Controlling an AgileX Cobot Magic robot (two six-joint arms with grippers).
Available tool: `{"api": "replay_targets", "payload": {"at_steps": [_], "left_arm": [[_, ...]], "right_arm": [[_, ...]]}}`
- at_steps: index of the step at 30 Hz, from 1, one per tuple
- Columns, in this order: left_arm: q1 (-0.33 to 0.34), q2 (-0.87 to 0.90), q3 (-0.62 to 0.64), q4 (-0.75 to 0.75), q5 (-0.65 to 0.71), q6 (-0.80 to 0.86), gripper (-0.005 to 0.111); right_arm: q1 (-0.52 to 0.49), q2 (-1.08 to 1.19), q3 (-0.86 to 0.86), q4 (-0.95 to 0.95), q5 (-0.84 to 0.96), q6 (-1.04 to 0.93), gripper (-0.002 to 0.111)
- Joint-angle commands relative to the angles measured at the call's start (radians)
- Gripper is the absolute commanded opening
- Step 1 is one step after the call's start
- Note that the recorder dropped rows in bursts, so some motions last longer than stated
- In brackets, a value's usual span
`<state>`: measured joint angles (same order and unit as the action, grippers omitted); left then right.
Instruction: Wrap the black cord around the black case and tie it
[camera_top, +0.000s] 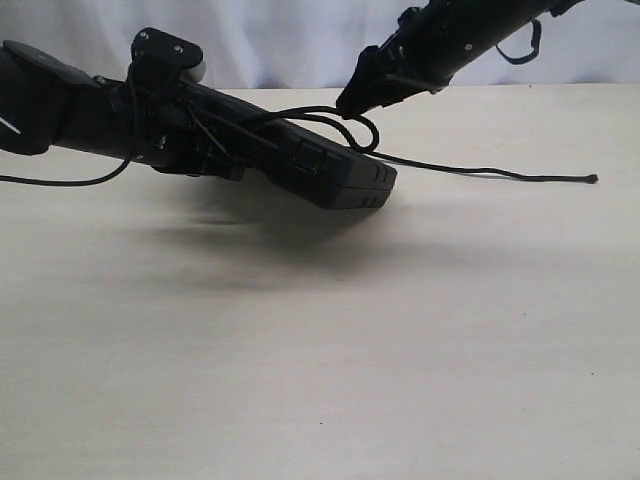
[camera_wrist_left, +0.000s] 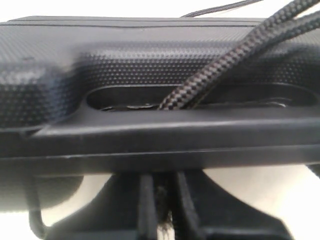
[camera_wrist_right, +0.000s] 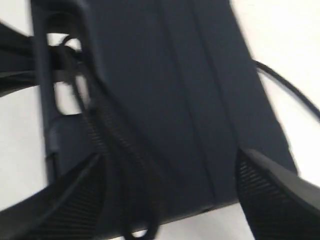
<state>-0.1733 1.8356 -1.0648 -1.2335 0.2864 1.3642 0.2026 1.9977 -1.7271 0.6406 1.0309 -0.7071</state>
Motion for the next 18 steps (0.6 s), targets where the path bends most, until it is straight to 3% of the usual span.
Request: {"api": "replay_targets", "payload": {"at_steps": [1,11,18], "left_arm": [[-0.002,-0.012,-0.007,-0.005,-0.006,0.001,0.000],[-0.002,-0.012,-0.007,-0.005,-0.006,0.001,0.000],[-0.002,-0.012,-0.007,-0.005,-0.006,0.001,0.000]], "right_arm": [[-0.002,-0.026,-0.007,0.049,0.057,-0.099,0.067],[-0.002,0.038,-0.004,-0.039,0.040,-0.097,0.066],[-0.002,0.048,-0.004,-0.033,0.023,-0.111,0.029]]}}
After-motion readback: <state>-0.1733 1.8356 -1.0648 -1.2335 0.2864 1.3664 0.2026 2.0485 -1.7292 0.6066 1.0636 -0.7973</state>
